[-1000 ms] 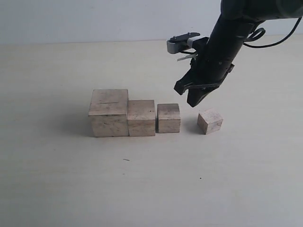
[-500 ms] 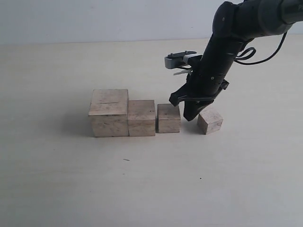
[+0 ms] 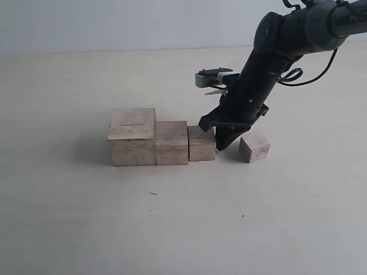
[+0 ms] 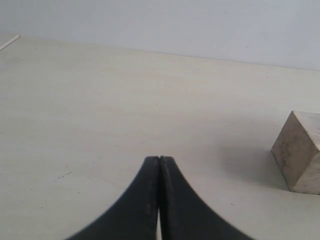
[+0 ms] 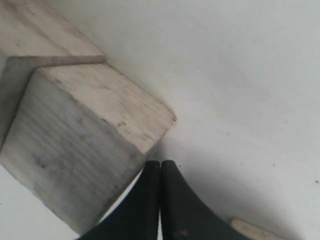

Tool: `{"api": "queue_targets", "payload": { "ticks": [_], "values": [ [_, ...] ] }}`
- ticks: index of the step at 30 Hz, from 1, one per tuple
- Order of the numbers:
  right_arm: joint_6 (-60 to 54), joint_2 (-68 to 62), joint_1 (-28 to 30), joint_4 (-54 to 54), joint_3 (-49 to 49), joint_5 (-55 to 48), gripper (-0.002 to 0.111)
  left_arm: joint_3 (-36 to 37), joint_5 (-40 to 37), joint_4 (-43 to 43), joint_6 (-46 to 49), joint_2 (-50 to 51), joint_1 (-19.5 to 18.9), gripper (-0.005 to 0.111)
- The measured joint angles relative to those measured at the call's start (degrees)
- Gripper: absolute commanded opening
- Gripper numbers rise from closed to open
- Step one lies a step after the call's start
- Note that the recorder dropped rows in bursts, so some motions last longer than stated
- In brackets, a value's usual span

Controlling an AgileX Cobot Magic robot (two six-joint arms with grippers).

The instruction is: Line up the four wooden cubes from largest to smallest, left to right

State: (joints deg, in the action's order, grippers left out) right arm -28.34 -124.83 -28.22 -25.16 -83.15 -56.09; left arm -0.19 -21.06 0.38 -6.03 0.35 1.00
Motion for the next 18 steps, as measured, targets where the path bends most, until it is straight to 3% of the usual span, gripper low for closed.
{"api": "queue_targets", "payload": {
  "ticks": [18],
  "values": [
    [-1.5, 0.5, 0.0, -0.64, 0.0, -0.34, 0.0, 0.0, 0.0, 0.0, 0.0, 0.0, 0.0, 0.0]
  ]
}}
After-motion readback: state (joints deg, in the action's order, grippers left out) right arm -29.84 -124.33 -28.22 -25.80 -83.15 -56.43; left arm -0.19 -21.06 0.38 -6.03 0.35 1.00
